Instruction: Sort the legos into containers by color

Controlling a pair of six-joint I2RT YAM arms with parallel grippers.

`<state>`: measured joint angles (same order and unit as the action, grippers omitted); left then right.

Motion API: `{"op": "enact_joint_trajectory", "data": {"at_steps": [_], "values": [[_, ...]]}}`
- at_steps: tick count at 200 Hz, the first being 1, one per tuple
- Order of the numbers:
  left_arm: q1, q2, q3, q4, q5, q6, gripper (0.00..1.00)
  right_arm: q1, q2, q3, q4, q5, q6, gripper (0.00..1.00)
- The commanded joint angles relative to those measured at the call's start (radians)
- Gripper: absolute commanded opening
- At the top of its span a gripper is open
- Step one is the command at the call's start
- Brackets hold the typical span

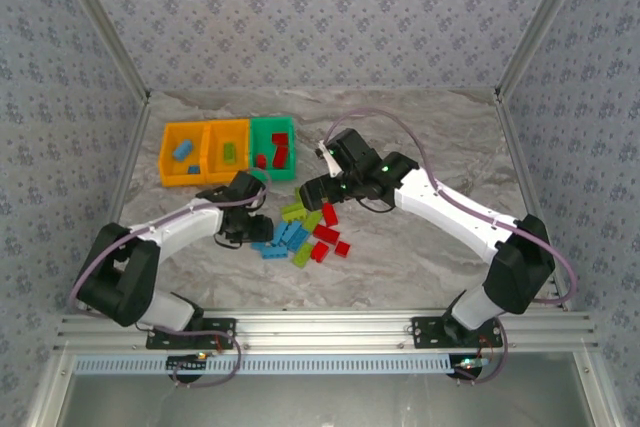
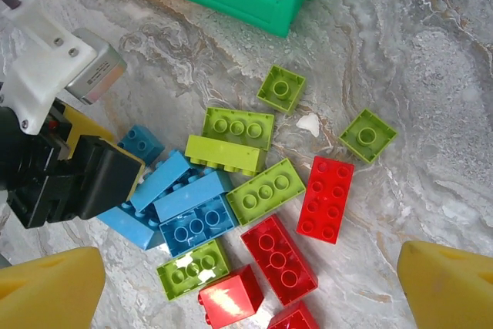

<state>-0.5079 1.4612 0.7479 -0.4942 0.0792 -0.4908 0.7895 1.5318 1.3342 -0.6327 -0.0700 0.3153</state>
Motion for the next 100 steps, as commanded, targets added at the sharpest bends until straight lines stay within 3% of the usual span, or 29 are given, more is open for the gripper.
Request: {"op": "enact_joint_trajectory", "data": {"at_steps": [1,31,53,77,100], "values": [[-0.014,0.036,0.003,0.024,-0.005,0.010,0.54,-0.003,0.005,0.026,-0.030,-0.024,0.020,1.00],[-0.030,0.066,0.025,-0.019,-0.119,-0.003,0.39,0.002,-0.006,0.014,-0.028,-0.038,0.027,1.00],[-0.030,-0.010,0.030,-0.020,-0.177,-0.037,0.29,0.005,-0.022,-0.007,0.006,-0.126,0.022,1.00],[-0.012,-0.129,0.073,-0.029,-0.296,-0.066,0.27,0.007,-0.041,-0.036,0.069,-0.248,0.015,1.00],[0.074,-0.165,0.166,-0.043,-0.381,-0.058,0.27,0.006,-0.057,-0.054,0.079,-0.233,0.013,1.00]]}}
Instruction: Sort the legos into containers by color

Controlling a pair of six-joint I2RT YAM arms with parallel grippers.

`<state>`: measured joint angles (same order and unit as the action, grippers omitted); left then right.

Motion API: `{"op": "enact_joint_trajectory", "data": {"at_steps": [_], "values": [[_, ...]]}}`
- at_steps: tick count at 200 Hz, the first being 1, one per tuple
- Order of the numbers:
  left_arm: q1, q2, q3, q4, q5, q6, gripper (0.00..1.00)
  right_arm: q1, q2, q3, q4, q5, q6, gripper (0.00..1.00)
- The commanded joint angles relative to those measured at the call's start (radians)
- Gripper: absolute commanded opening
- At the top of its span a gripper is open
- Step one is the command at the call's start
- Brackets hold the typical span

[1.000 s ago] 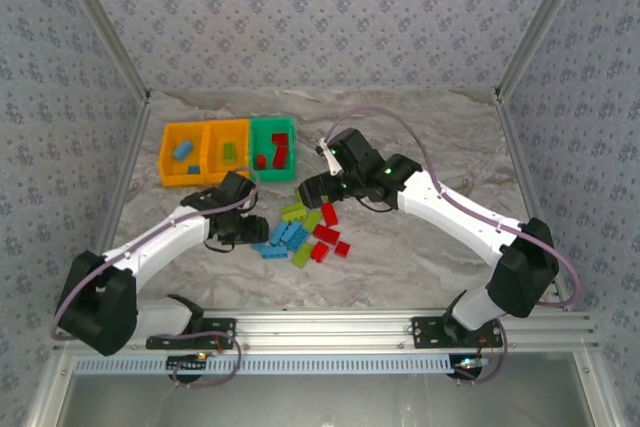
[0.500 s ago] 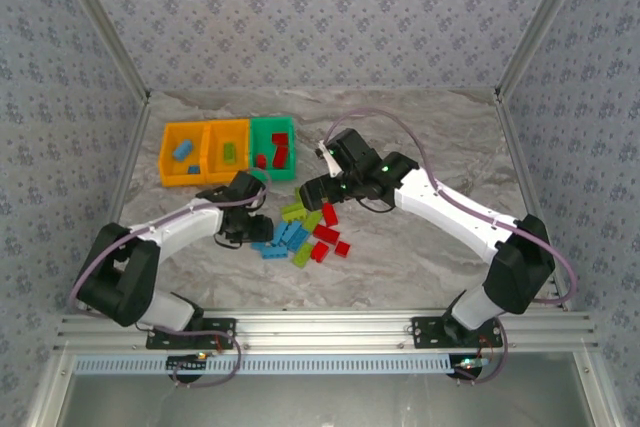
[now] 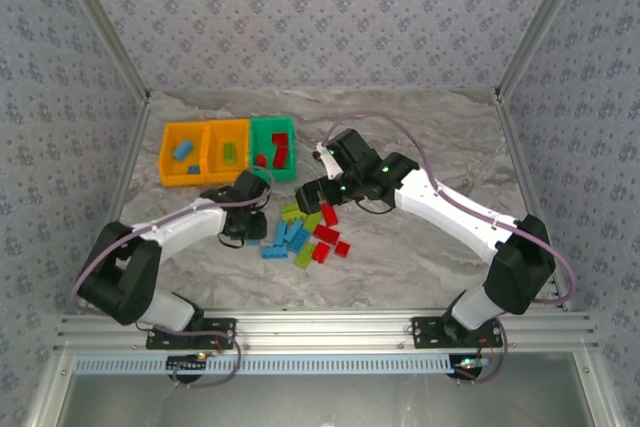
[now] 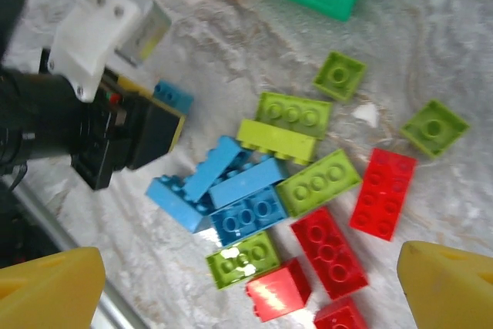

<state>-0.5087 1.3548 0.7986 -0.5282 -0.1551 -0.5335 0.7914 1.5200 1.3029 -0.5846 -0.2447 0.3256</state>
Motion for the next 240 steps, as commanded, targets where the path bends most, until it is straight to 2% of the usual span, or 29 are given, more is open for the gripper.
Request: {"op": "enact_joint_trajectory", "data": {"at_steps": [1,24,56,76,118,130,140,162,195,222,240], "values": [[0.080,-0.059,0.118,-0.007,-0.150,-0.015,0.27,0.005,-0.046,-0.023,0.029,-0.056,0.002,1.00],[0.220,-0.027,0.199,0.050,-0.199,-0.012,0.27,-0.001,-0.066,-0.048,0.025,-0.029,0.002,1.00],[0.386,0.119,0.343,0.121,-0.150,-0.032,0.27,-0.006,-0.125,-0.101,0.039,-0.019,0.017,1.00],[0.438,0.240,0.428,0.174,-0.127,-0.055,0.27,-0.012,-0.173,-0.170,0.063,-0.011,0.043,1.00],[0.527,0.505,0.657,0.104,-0.129,-0.065,0.29,-0.016,-0.280,-0.253,0.069,0.026,0.095,1.00],[0.547,0.539,0.679,0.104,-0.110,-0.065,0.33,-0.018,-0.310,-0.272,0.073,0.037,0.107,1.00],[0.556,0.556,0.693,0.104,-0.106,-0.053,0.41,-0.018,-0.329,-0.285,0.074,0.050,0.118,1.00],[0.561,0.555,0.715,0.087,-0.098,-0.022,0.52,-0.020,-0.348,-0.299,0.074,0.070,0.131,1.00],[0.558,0.461,0.675,0.081,-0.032,-0.009,0.52,-0.032,-0.317,-0.296,0.082,0.124,0.156,1.00],[0.529,0.268,0.571,0.088,0.085,-0.029,0.49,-0.049,-0.232,-0.266,0.081,0.191,0.200,1.00],[0.450,0.109,0.509,0.075,0.122,0.020,0.49,-0.062,-0.151,-0.233,0.061,0.263,0.247,1.00]]}}
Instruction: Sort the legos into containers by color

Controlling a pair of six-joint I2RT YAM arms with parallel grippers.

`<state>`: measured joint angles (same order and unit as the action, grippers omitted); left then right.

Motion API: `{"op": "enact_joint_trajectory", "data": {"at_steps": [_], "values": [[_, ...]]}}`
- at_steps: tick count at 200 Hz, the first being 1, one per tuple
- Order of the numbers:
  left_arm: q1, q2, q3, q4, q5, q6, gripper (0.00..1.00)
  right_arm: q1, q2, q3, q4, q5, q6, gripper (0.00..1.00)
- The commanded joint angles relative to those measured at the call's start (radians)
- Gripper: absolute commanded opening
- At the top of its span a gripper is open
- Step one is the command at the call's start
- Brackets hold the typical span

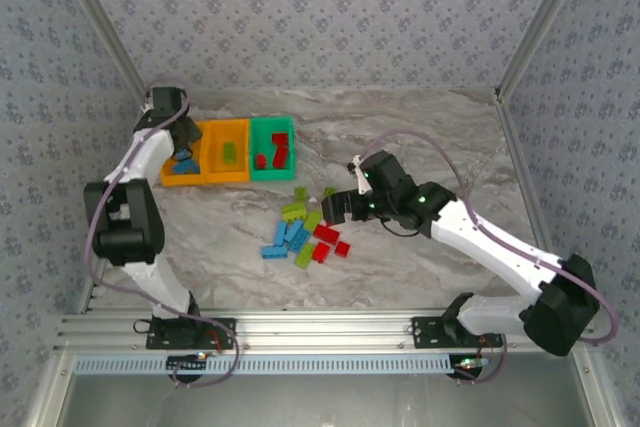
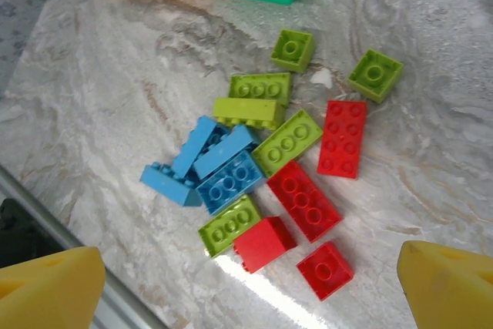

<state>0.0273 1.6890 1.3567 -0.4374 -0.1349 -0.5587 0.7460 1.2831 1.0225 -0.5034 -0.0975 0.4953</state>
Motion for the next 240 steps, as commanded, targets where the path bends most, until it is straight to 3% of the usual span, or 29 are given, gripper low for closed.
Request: {"op": "enact_joint_trajectory", "data": {"at_steps": [1,54,75,103,121,145,181,197,240], "values": [[-0.092,-0.236,-0.052,-0.019,0.101,0.050,0.49,-0.018,0.091,0.049,-0.023,0.118,0.080,1.00],[-0.445,-0.583,-0.193,-0.199,0.149,0.385,0.48,-0.051,0.388,0.204,-0.009,0.149,0.126,0.97],[-0.520,-0.674,-0.244,-0.327,0.225,0.552,0.49,-0.048,0.519,0.300,-0.021,0.123,0.152,0.93],[-0.536,-0.750,-0.336,-0.406,0.385,0.710,0.58,-0.046,0.667,0.422,-0.044,0.165,0.158,0.87],[-0.538,-0.768,-0.383,-0.394,0.410,0.732,0.66,-0.047,0.745,0.492,-0.106,0.238,0.189,0.81],[-0.537,-0.763,-0.412,-0.361,0.382,0.730,0.75,-0.034,0.788,0.504,-0.139,0.297,0.201,0.73],[-0.537,-0.755,-0.406,-0.334,0.370,0.736,0.78,-0.038,0.794,0.489,-0.142,0.306,0.212,0.42],[-0.537,-0.762,-0.412,-0.329,0.356,0.740,0.78,-0.036,0.751,0.473,-0.125,0.303,0.211,0.32],[-0.526,-0.841,-0.455,-0.279,0.198,0.697,0.78,0.024,0.591,0.440,0.106,0.132,0.059,0.26]]}}
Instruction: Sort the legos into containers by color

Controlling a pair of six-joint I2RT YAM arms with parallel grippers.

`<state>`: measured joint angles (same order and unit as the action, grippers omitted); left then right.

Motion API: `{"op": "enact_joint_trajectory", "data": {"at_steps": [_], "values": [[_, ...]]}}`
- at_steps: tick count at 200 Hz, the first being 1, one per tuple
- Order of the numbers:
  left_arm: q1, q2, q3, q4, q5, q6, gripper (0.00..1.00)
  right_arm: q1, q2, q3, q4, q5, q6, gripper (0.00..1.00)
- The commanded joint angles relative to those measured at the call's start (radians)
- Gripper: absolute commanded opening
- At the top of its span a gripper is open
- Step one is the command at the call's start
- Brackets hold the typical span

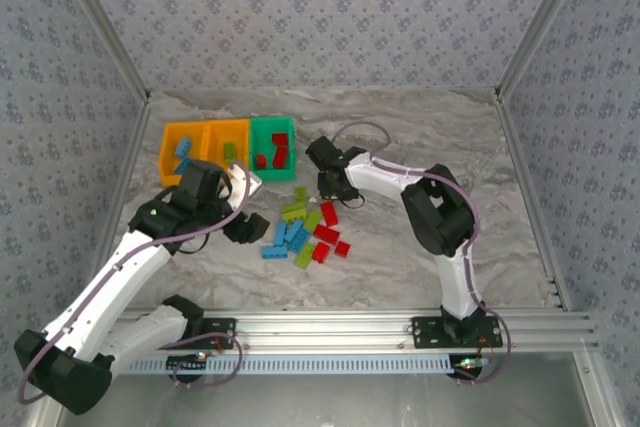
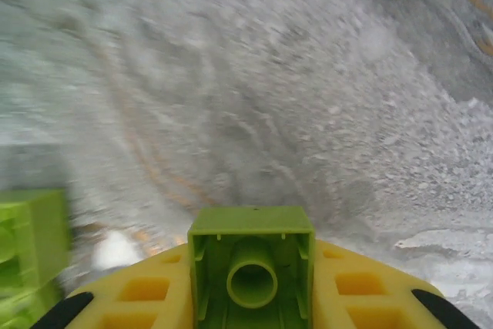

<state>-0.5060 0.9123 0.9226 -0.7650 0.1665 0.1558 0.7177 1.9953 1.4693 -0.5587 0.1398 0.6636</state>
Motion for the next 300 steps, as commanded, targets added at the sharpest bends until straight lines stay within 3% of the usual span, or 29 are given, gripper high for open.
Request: {"op": "enact_joint_trajectory", "data": {"at_steps": [1,23,43,73,113,157,169,198,223,259,293,300], "values": [[0.009,-0.067,-0.022,0.051,-0.109,-0.019,0.78,0.056,-0.124,-0.008,0.170,-0.110,-0.113,0.26],[0.040,-0.137,-0.053,0.081,-0.247,-0.054,0.79,0.125,-0.117,0.031,0.337,-0.202,-0.225,0.27],[0.087,-0.205,-0.071,0.127,-0.307,-0.091,0.78,0.159,-0.032,0.140,0.370,-0.197,-0.301,0.25],[0.139,-0.287,-0.111,0.163,-0.310,-0.105,0.78,0.158,0.140,0.283,0.442,-0.156,-0.403,0.24],[0.152,-0.256,-0.108,0.149,-0.305,-0.105,0.78,0.165,0.344,0.549,0.409,-0.167,-0.512,0.25],[0.153,-0.239,-0.116,0.152,-0.277,-0.101,0.78,0.161,0.450,0.690,0.372,-0.174,-0.573,0.26],[0.153,-0.232,-0.114,0.149,-0.275,-0.100,0.78,0.154,0.472,0.722,0.353,-0.175,-0.572,0.29],[0.153,-0.226,-0.113,0.149,-0.275,-0.101,0.78,0.135,0.545,0.858,0.253,-0.198,-0.565,0.52],[0.153,-0.225,-0.114,0.146,-0.285,-0.101,0.78,0.132,0.566,0.936,0.178,-0.194,-0.568,0.54],[0.153,-0.221,-0.114,0.141,-0.289,-0.106,0.78,0.138,0.452,0.819,0.168,-0.186,-0.580,0.53],[0.152,-0.204,-0.114,0.141,-0.255,-0.144,0.79,0.139,0.097,0.307,0.384,-0.156,-0.585,0.55],[0.152,-0.185,-0.103,0.130,-0.221,-0.164,0.84,0.138,0.020,0.214,0.402,-0.144,-0.585,0.55]]}}
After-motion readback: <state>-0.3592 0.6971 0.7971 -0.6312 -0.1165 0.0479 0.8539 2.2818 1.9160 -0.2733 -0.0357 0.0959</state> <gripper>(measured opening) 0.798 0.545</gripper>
